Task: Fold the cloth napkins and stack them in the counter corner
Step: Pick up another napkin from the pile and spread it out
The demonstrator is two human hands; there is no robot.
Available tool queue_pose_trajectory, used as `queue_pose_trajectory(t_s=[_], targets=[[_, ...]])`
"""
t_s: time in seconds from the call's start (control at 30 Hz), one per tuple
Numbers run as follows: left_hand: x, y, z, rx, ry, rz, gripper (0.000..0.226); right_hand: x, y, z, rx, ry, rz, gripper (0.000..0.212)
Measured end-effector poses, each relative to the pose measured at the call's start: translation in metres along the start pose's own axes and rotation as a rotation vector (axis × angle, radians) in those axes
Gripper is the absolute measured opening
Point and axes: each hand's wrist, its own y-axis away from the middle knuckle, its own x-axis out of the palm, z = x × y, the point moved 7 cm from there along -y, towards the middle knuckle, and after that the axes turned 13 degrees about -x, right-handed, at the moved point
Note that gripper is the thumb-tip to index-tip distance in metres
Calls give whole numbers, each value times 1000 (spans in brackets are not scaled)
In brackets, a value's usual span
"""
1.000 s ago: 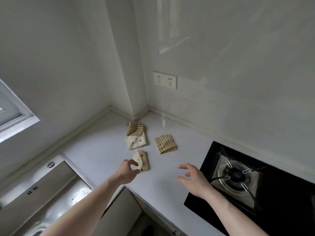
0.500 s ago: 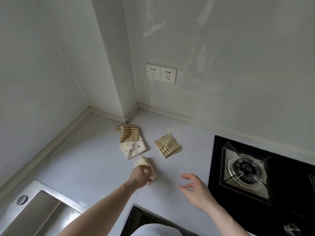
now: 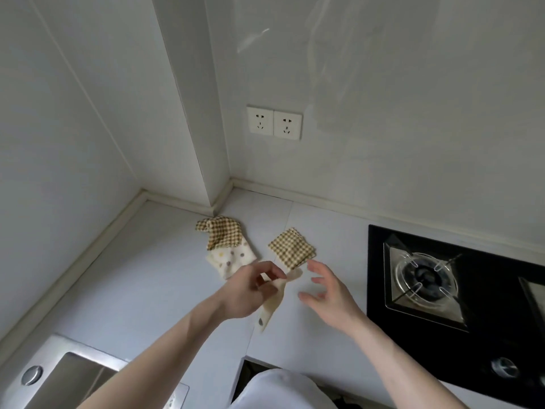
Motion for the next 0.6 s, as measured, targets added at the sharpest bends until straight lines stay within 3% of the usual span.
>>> queue_pose_trajectory(t_s=[0.07, 0.1, 0.2, 0.27, 0.43, 0.6], targets=[[1, 1, -13, 69, -29, 67, 30, 4, -9, 17, -69, 47, 59, 74], [1, 1, -17, 95, -39, 88, 33, 5, -12, 23, -105, 92, 83, 68], [0, -2, -20, 112, -47, 88, 32, 1, -19, 27, -137, 207, 105, 21], [-3, -8, -15, 88, -123, 37, 24, -6, -21, 22, -98, 209, 87, 7], [-9, -20, 21, -50, -536, -68, 21, -19, -15, 2, -56, 277, 23, 8], [-20, -28, 24, 7, -588, -314, 18, -34, -15, -14, -41, 393, -53, 10]])
